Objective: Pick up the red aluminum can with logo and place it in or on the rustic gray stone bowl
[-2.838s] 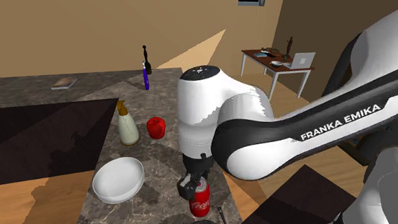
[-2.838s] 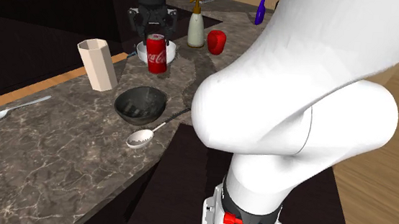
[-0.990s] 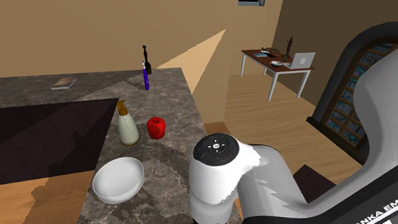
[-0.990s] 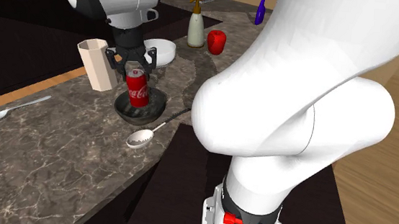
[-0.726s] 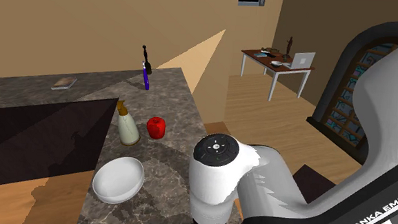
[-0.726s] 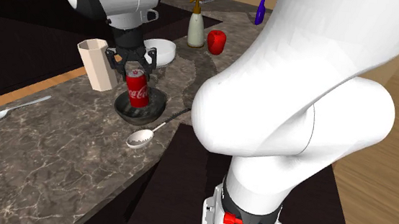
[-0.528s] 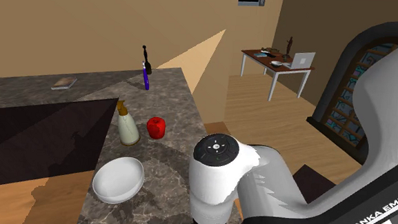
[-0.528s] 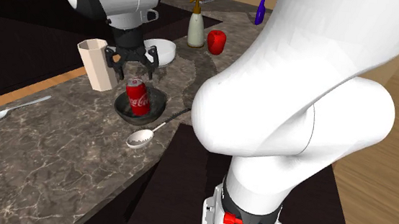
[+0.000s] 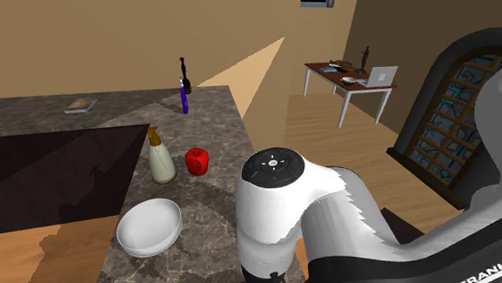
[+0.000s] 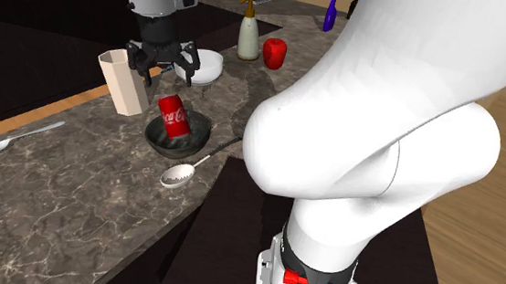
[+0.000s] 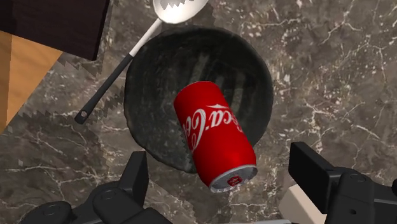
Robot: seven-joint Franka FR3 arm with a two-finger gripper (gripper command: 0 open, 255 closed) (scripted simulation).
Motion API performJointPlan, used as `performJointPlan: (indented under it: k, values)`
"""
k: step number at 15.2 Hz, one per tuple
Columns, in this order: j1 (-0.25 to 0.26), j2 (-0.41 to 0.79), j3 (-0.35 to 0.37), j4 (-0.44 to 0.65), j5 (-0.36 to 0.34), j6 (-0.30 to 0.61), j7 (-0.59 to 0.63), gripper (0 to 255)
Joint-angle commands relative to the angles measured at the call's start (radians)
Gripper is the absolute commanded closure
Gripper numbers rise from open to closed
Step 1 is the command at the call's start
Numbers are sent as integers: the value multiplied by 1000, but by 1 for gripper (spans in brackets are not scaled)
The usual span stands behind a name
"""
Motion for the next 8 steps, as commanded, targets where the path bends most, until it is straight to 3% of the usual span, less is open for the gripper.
performJointPlan:
  k: [1, 8]
  values:
    - [3, -34, -11, 7, 22, -38, -21, 0]
    - [4, -34, -11, 7, 21, -38, -21, 0]
